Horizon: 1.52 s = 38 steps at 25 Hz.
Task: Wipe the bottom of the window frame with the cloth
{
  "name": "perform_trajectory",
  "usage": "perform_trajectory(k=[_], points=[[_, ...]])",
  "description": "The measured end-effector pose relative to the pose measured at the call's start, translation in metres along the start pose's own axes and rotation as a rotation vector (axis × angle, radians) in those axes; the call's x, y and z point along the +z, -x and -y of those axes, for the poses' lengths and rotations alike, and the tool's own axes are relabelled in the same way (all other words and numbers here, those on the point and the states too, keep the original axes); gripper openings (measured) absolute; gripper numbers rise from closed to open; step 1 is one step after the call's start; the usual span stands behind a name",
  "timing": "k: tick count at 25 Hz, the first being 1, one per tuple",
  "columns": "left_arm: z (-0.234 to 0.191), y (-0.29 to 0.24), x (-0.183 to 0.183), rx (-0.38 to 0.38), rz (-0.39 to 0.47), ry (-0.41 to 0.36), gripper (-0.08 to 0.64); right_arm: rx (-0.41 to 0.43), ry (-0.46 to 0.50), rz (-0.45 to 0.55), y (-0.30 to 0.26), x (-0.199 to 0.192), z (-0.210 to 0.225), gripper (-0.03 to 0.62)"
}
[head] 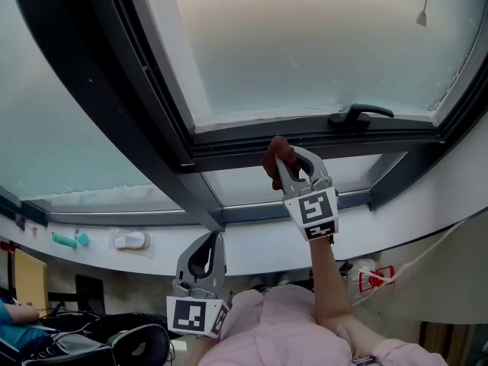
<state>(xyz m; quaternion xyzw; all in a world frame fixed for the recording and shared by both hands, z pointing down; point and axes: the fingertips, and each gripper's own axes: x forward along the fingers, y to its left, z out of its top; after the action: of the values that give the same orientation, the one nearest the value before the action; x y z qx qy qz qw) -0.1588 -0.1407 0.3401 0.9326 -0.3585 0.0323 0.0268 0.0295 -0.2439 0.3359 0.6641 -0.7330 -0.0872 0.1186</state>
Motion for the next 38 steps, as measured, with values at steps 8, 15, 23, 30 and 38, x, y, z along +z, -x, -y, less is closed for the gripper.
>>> perform_trajectory(k=[8, 15, 23, 30, 38], points=[[0.018, -0.013, 0.003, -0.001, 0.01, 0.008, -0.005, 0.022, 0.007, -0.002, 0.009, -0.005, 0.015, 0.063], [0.03, -0.021, 0.001, 0.007, 0.002, 0.017, -0.005, 0.036, -0.009, 0.026, 0.015, -0.008, 0.027, 0.063], [0.046, -0.028, -0.002, 0.03, -0.008, 0.019, -0.005, 0.06, -0.018, 0.044, 0.022, -0.011, 0.039, 0.063], [0.065, -0.033, -0.01, 0.043, -0.005, 0.028, -0.005, 0.078, -0.019, 0.056, 0.028, -0.018, 0.049, 0.063], [0.072, -0.036, -0.01, 0.063, 0.001, 0.029, -0.005, 0.091, -0.022, 0.075, 0.032, -0.018, 0.056, 0.063]])
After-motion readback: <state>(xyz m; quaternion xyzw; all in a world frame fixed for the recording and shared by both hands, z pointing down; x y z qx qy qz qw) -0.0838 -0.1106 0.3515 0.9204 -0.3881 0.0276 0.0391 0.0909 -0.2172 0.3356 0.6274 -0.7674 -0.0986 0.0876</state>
